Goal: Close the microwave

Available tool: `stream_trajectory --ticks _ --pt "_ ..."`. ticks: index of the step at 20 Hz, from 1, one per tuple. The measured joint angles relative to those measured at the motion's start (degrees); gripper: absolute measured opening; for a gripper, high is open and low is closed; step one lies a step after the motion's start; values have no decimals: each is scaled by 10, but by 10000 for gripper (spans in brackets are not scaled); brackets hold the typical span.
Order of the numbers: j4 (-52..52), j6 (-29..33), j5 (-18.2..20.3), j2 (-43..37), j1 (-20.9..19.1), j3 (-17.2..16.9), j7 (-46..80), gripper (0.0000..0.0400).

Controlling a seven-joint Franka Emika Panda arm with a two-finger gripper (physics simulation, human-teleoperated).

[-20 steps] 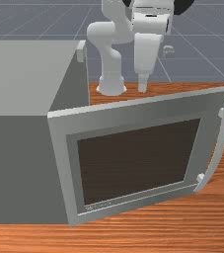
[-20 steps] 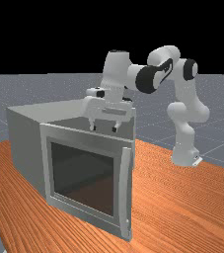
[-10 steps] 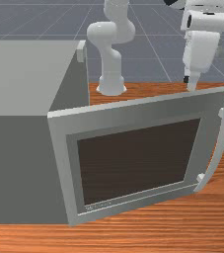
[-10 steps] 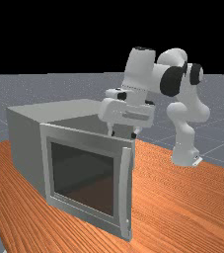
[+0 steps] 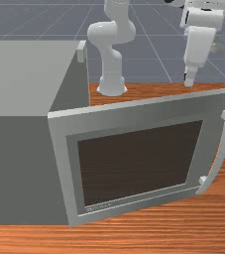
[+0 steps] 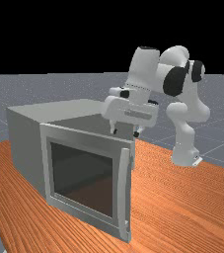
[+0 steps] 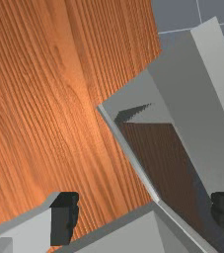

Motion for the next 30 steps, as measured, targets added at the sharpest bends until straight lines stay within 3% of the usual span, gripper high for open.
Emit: stream_trajectory --ticks 1,2,3,5,6,7,8,14,19,23,24,26,27,28,30 --pt "-49 64 -22 -23 5 -7 20 399" --pt "-101 153 -90 -44 21 -32 85 400" --pt "-121 194 -147 -52 35 -55 139 400" --pt "-131 205 -155 -64 33 -56 144 400" --pt "-119 165 -84 -66 13 -28 72 400" --pt "-64 75 -24 -49 0 -9 13 400" --pt "-24 24 -16 -34 -1 -7 0 400" --pt "126 -31 -20 57 -3 -13 -17 400" --pt "329 -106 1 179 -15 -9 -42 400" --pt "280 -74 0 170 -16 -9 -37 400" --pt "350 -118 8 214 -18 -6 -45 400" --pt "228 -34 -10 164 -13 -13 -26 400" --pt "257 -57 3 183 -18 -6 -34 400" --pt "213 -22 -2 164 -17 -9 -27 400" --pt "211 -16 -1 165 -18 -8 -27 400"
